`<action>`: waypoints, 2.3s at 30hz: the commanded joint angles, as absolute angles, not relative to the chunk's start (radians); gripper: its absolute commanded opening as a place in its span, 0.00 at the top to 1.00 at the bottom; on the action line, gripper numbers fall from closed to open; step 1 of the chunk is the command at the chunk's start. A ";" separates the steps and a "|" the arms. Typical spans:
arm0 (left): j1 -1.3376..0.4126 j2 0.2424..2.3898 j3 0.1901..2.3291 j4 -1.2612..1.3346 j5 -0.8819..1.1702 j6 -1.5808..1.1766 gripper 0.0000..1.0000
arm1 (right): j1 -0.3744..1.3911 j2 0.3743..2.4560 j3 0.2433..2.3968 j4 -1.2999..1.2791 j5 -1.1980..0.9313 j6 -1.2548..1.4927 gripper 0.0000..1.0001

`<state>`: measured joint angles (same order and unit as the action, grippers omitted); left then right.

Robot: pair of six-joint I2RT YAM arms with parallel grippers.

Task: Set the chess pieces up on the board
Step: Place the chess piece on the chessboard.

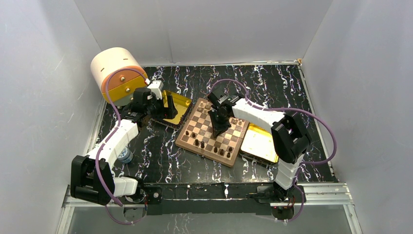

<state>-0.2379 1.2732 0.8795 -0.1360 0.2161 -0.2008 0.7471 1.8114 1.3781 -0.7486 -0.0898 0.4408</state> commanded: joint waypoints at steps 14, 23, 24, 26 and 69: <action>-0.241 1.231 0.892 -0.139 0.211 -0.183 0.16 | 0.744 1.856 1.391 -0.713 -0.109 0.430 0.77; -0.242 1.230 0.893 -0.138 0.213 -0.182 0.16 | 0.748 1.846 1.392 -0.719 -0.156 0.435 0.83; -0.241 1.230 0.892 -0.138 0.213 -0.182 0.16 | 0.750 1.842 1.392 -0.718 -0.160 0.437 0.83; -0.241 1.230 0.893 -0.139 0.213 -0.182 0.15 | 0.753 1.840 1.389 -0.719 -0.167 0.441 0.83; -0.242 1.230 0.896 -0.141 0.216 -0.183 0.15 | 0.798 1.880 1.417 -0.780 -0.095 0.472 0.83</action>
